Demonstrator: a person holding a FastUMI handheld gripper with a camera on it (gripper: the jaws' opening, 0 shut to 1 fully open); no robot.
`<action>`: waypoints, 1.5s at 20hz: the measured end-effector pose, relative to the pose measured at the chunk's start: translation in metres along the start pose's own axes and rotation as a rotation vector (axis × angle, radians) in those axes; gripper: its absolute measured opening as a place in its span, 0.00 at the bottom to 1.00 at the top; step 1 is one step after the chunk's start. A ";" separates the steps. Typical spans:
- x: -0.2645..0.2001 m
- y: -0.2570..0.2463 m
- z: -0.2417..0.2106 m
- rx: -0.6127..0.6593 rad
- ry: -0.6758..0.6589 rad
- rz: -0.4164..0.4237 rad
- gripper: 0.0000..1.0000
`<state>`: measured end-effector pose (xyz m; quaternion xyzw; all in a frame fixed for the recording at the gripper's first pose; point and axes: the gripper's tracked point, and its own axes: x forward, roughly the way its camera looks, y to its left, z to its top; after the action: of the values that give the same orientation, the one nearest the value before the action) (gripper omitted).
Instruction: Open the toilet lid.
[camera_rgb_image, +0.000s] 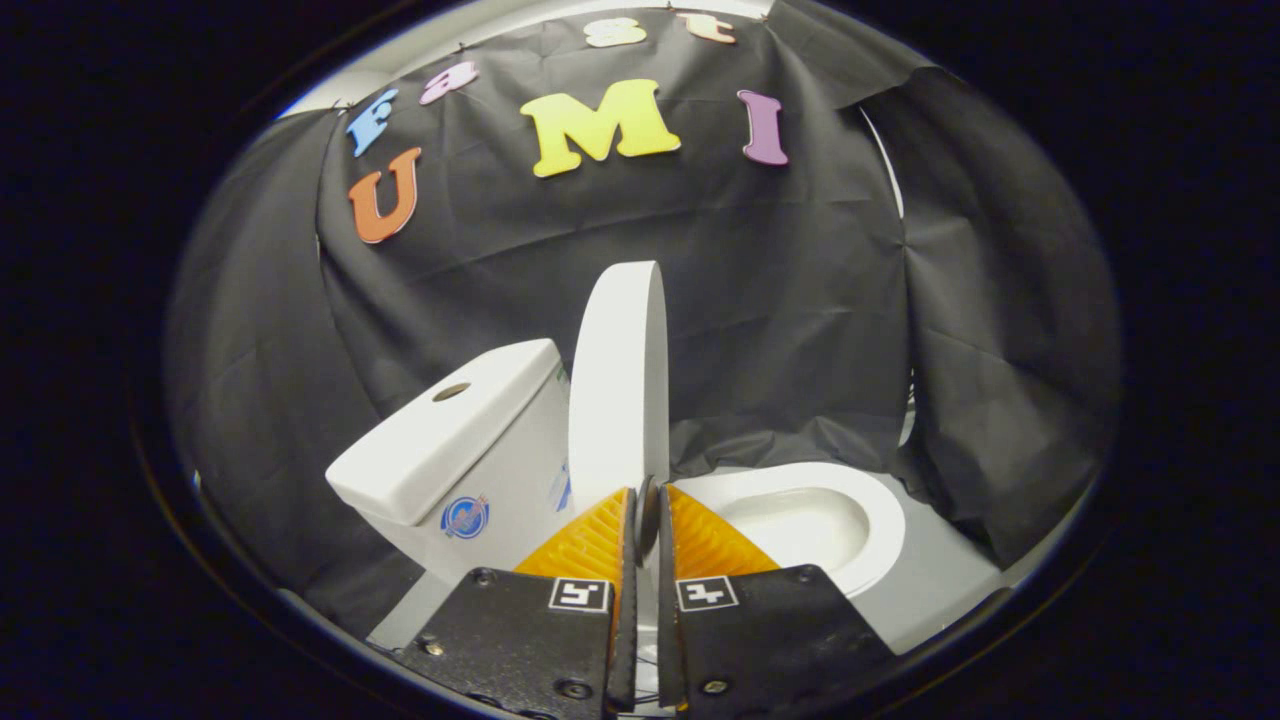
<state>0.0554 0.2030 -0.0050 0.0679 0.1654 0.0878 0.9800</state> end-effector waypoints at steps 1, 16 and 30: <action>0.000 0.005 0.000 -0.005 0.001 0.008 0.12; 0.014 0.075 -0.016 -0.154 -0.038 0.005 0.13; -0.038 0.067 -0.003 -0.309 -0.207 0.145 0.79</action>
<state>0.0088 0.2613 0.0154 -0.0628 0.0429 0.1751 0.9816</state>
